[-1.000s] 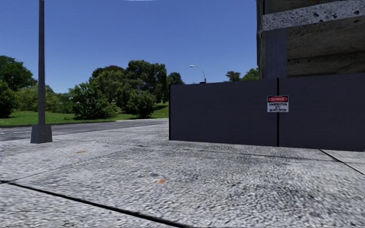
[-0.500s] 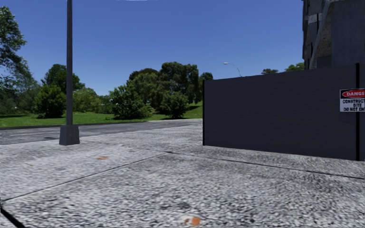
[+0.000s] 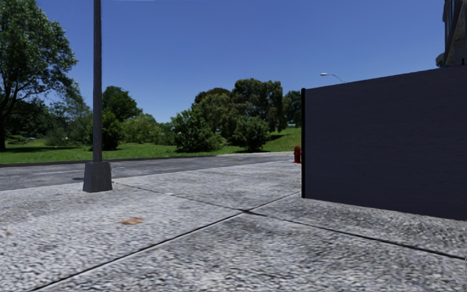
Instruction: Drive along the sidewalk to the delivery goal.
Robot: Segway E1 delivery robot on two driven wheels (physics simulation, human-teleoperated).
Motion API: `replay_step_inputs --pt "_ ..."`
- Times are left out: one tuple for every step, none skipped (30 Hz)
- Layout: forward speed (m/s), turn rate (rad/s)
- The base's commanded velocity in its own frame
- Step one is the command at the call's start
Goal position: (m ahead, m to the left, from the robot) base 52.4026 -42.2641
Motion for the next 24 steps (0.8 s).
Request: replay_step_inputs --pt "2.0 0.0" --pt "2.0 0.0" --pt "2.0 0.0" --pt "2.0 0.0" --pt "2.0 0.0" --pt "2.0 0.0" --pt "2.0 0.0" --pt "2.0 0.0" --pt "2.0 0.0" --pt "2.0 0.0" --pt "2.0 0.0" --pt "2.0 0.0" --pt "2.0 0.0" --pt "2.0 0.0" --pt "2.0 0.0" --pt "2.0 0.0" --pt "2.0 0.0" --pt "2.0 0.0" --pt "2.0 0.0" --pt "2.0 0.0" --pt "2.0 0.0" --pt "2.0 0.0" --pt "2.0 0.0" --pt "2.0 0.0"
